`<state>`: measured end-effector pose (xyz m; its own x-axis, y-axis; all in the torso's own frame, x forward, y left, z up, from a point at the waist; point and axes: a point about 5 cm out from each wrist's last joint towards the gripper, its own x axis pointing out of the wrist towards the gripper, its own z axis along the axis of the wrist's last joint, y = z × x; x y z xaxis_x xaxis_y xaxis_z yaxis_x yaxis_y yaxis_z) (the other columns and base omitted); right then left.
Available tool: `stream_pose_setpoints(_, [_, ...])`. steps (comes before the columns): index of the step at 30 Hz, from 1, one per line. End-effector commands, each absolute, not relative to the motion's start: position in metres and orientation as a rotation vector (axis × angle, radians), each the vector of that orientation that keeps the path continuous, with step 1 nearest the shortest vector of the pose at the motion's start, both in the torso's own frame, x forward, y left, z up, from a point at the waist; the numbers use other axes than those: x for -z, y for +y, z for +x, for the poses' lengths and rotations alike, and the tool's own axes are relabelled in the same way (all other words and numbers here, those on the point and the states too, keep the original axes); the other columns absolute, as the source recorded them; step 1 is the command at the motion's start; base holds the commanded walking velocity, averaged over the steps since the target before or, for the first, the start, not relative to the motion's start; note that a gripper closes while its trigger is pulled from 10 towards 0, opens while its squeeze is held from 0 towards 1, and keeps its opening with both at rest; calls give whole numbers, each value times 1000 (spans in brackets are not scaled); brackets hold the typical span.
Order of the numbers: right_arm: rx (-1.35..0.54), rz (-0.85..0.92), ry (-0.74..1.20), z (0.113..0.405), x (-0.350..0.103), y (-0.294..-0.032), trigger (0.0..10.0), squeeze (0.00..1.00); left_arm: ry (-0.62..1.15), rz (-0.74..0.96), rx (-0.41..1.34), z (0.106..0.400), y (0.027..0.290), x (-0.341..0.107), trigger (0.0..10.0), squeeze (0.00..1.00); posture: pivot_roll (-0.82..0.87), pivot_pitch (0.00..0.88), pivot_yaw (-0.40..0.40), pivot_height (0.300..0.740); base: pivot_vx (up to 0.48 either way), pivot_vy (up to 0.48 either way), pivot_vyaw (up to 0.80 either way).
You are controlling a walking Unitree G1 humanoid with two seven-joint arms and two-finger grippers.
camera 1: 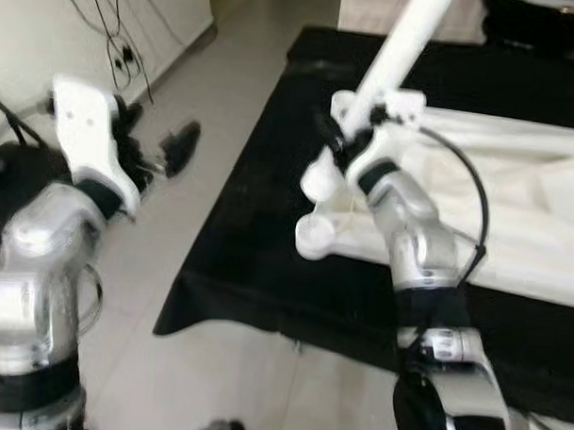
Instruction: Building children table
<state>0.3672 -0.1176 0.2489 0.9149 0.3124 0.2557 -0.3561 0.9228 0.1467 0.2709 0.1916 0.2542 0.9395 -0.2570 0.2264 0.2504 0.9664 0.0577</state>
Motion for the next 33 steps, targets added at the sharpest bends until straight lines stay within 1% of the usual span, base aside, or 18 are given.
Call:
stream_pose_setpoints(1, [-349,175,-274,358,-253,-113,10000,0,-207,19,224,260,190,-243,10000,0,41,92,22,740,0,0,0])
stream_pose_setpoints(2, [-345,176,-277,355,-250,-114,10000,0,-185,4,215,254,188,-235,10000,0,41,92,22,740,0,0,0])
stream_pose_setpoints(3, [-343,187,-271,352,-247,-115,10000,0,-159,-13,188,249,187,-224,10000,0,46,69,13,740,0,0,-800])
stream_pose_setpoints(5, [-343,194,-268,349,-245,-116,10000,0,-142,-22,168,245,186,-217,10000,0,46,69,13,740,0,0,-800])
stream_pose_setpoints(7, [-338,196,-256,346,-238,-119,10000,0,-109,-44,108,239,184,-199,10000,0,53,30,-9,740,0,0,-800])
stream_pose_setpoints(11, [-344,187,-249,344,-234,-118,10000,0,-81,-29,67,236,178,-184,10000,0,59,13,-25,740,0,0,-800])
stream_pose_setpoints(12, [-355,179,-240,342,-229,-115,10000,0,-62,-12,37,234,174,-173,10000,0,70,0,-47,740,0,0,-800])
stream_pose_setpoints(13, [-365,175,-236,340,-227,-113,10000,0,-57,0,21,233,174,-169,10000,0,71,0,-50,740,0,0,-800])
stream_pose_setpoints(15, [-365,175,-236,340,-227,-113,10000,0,-57,0,21,233,174,-169,10000,0,71,0,-50,740,0,0,-800])
stream_pose_setpoints(17, [-403,145,-217,338,-222,-103,10000,0,-63,1,3,233,175,-167,10000,0,77,0,-70,740,0,0,0])
stream_pose_setpoints(19, [-425,131,-206,337,-219,-98,10000,0,-75,-17,7,232,176,-169,10000,0,77,0,-71,740,0,0,0])
stream_pose_setpoints(21, [-437,122,-197,336,-218,-95,10000,0,-83,-30,9,231,177,-170,10000,0,77,0,-71,740,352,0,0])
stream_pose_setpoints(23, [-484,100,-172,332,-211,-89,10000,0,-113,-22,-42,227,182,-175,10000,0,80,0,-79,740,465,0,0])
stream_pose_setpoints(25, [-504,82,-160,330,-207,-87,10000,0,-132,-23,-62,226,184,-178,10000,0,80,0,-80,740,420,0,0])
stream_pose_setpoints(29, [-567,47,-136,325,-198,-84,10000,0,-160,-6,-88,224,182,-182,10000,0,77,0,-70,740,0,0,0])
stream_pose_setpoints(33, [-605,22,-115,320,-188,-82,10000,0,-133,21,-90,224,178,-175,10000,0,76,0,-69,740,0,0,0])
